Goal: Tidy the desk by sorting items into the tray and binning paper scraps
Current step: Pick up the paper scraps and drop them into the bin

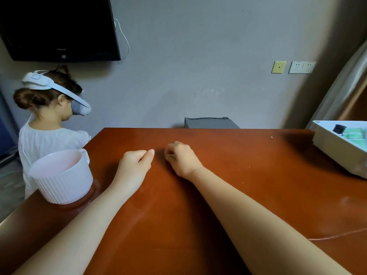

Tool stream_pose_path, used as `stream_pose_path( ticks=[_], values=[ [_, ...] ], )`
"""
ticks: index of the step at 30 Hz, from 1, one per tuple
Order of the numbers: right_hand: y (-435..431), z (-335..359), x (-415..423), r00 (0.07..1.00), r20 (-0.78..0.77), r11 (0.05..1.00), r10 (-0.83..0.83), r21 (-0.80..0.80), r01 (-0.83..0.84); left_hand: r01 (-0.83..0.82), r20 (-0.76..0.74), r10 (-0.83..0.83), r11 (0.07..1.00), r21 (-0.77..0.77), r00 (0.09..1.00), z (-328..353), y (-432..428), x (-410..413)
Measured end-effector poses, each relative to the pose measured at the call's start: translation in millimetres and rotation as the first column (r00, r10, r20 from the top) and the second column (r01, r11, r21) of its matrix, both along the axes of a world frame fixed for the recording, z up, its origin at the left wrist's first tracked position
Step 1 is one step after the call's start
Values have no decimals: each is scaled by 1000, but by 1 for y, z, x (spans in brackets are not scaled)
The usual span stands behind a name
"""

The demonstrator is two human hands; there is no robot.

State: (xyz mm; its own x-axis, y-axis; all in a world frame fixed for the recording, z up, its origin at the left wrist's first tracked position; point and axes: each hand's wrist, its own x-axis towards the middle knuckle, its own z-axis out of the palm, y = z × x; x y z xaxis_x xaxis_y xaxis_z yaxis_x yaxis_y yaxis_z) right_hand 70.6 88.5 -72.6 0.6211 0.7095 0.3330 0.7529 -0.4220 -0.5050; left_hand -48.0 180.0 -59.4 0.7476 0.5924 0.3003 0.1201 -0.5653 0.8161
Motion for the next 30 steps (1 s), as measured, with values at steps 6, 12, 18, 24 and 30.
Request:
stream_pose_path(
  ticks=[6, 12, 18, 24, 30],
  values=[
    [-46, 3, -26, 1000, 29, 998, 3, -66, -1, 40, -37, -43, 996, -81, 998, 13, -36, -15],
    [-109, 23, -43, 999, -49, 986, 17, -168, -25, 235, -63, -244, 965, -114, 968, 39, -75, -34],
    [-194, 51, -59, 995, -27, 977, -92, -194, 85, 416, -124, -427, 903, -108, 895, 61, -135, -47],
    [-293, 71, -88, 982, -13, 961, -186, -209, 179, 565, -73, -591, 795, -222, 803, 70, -209, -54],
    [-391, 82, -118, 940, -18, 922, -342, -202, 331, 646, -82, -687, 712, -277, 722, 68, -300, -52]
  ],
)
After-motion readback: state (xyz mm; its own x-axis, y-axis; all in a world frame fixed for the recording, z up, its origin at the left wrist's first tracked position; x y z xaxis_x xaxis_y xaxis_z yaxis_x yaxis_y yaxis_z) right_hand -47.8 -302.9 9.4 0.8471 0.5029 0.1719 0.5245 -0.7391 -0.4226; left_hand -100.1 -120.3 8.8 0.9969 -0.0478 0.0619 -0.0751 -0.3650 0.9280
